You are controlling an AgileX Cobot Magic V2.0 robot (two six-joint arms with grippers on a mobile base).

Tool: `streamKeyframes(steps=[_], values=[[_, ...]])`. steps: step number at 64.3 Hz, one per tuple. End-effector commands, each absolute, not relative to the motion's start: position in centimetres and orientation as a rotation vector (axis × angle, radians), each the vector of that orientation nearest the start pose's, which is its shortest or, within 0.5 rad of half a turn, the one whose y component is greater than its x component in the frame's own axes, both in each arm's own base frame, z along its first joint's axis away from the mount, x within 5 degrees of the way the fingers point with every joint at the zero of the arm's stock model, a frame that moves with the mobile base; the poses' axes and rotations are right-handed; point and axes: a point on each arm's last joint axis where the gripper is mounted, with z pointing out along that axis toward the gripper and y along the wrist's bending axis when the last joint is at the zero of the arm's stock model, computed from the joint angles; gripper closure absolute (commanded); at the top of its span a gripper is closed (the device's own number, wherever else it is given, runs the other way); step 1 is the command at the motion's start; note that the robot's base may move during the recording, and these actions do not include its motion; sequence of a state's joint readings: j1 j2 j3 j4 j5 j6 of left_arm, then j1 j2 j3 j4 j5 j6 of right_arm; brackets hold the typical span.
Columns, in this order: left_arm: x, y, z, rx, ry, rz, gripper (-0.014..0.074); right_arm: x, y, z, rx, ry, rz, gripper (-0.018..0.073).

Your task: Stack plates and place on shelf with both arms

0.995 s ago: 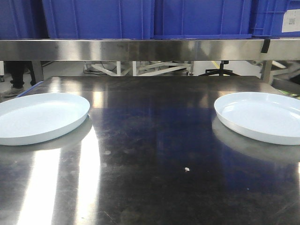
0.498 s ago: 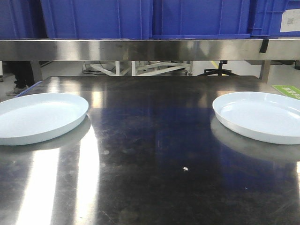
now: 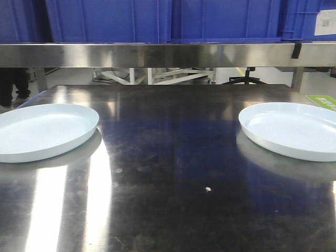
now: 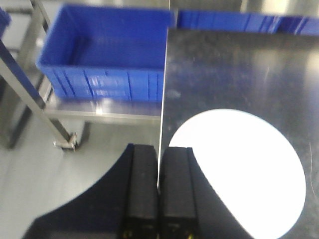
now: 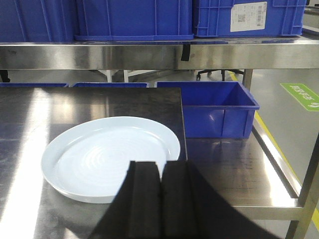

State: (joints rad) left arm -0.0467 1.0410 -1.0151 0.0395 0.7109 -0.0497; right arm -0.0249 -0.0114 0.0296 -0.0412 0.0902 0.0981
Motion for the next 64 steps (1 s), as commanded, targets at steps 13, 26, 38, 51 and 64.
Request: streamKeyframes(steps=[13,26,38,51,64], values=[[21.9,-1.2,38.4,0.018,2.131,-0.045,0.0513,5.5,-0.2,20.5,0.064,1.481,0.019,0.0503],[22.4,-1.3,38.2,0.004,2.124,-0.076,0.0513,5.5,-0.2,20.5,0.064,1.481,0.019,0.0503],[22.4,-1.3,38.2,0.004,2.125,-0.076,0.0513,5.5,-0.2,20.5,0.064,1.481,0.019,0.0503],[22.5,-1.3,38.2,0.004,2.119,-0.076,0.0513,5.5,-0.2,20.5,0.064,1.481,0.019,0.0503],[22.6,-1.3,38.4,0.004,2.094,-0.077,0.0513,5.5,-0.2,20.5,0.064,1.481,0.019,0.0503]])
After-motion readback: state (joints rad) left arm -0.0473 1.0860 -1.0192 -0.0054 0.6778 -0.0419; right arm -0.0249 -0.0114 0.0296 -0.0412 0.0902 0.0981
